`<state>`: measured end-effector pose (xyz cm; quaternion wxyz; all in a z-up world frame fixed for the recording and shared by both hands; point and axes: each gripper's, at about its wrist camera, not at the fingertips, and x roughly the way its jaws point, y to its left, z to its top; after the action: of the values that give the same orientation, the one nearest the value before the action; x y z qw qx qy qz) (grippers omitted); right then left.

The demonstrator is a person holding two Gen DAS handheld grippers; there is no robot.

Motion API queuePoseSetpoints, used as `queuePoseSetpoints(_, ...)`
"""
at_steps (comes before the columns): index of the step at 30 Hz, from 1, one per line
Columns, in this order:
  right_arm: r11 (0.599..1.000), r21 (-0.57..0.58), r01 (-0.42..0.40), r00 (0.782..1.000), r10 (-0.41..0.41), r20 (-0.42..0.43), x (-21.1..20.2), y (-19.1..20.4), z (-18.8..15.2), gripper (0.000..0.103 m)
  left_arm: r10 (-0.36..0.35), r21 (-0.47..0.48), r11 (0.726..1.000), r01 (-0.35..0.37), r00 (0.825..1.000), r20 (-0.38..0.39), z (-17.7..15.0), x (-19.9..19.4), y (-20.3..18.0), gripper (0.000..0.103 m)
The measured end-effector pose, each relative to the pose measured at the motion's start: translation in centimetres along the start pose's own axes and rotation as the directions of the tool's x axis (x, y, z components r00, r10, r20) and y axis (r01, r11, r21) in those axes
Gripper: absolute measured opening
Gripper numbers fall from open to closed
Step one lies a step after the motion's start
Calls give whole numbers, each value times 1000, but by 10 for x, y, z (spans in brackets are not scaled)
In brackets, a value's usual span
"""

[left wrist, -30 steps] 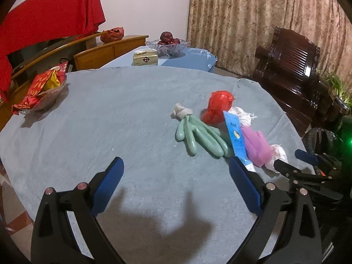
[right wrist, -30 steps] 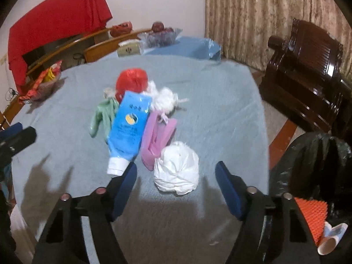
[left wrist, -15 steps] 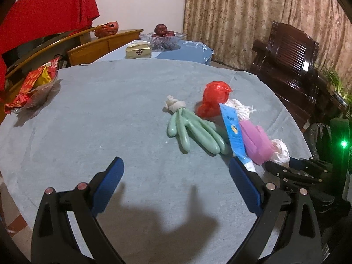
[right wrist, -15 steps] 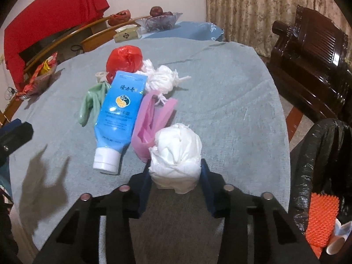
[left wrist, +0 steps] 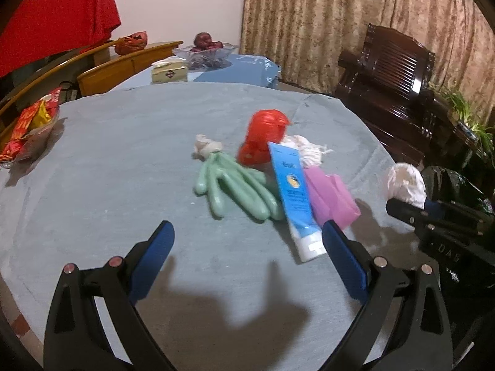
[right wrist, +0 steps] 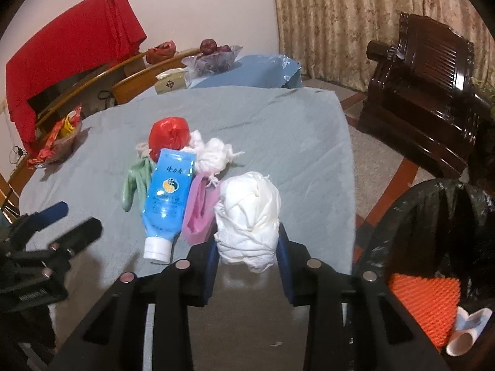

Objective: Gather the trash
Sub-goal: 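Grasp the blue toothpaste tube by its cap end with the left gripper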

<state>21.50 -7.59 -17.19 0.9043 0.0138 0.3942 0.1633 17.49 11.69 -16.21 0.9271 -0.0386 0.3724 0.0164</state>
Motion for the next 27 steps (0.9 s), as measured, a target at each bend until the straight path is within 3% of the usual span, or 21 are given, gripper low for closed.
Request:
queuePoseSetpoints(3, 1000, 4, 9, 1000, -9, -3, 0, -7, 1, 34, -17, 19, 1000, 18, 1000, -23, -3, 11, -12, 80)
queuePoseSetpoints(15, 1000, -5, 23, 1000, -23, -7, 2, -11, 2, 34, -24, 30, 999, 26, 996, -89, -10, 48, -37, 76)
queuePoseSetpoints(20, 1000, -7, 23, 1000, -23, -13, 3, -11, 1, 34, -26, 27, 999, 30, 990, -135, -14, 64, -43, 59)
queuePoseSetpoints(22, 1000, -8, 22, 1000, -22, -16, 4, -11, 0, 34, -44, 9, 999, 46, 988, -148, -15, 68, -43, 57)
queuePoseSetpoints(24, 1000, -8, 20, 1000, -20, -19, 4, -10, -1, 34, -52, 7, 999, 54, 988, -144, -16, 68, -44, 48)
queuePoseSetpoints(25, 1000, -8, 19, 1000, -20, -20, 4, -10, -1, 34, -71, 7, 997, 72, 987, -143, -15, 67, -45, 37)
queuePoseSetpoints(27, 1000, -11, 17, 1000, -17, -22, 4, -9, -1, 34, -89, 3, 996, 90, 986, -143, -15, 66, -46, 34)
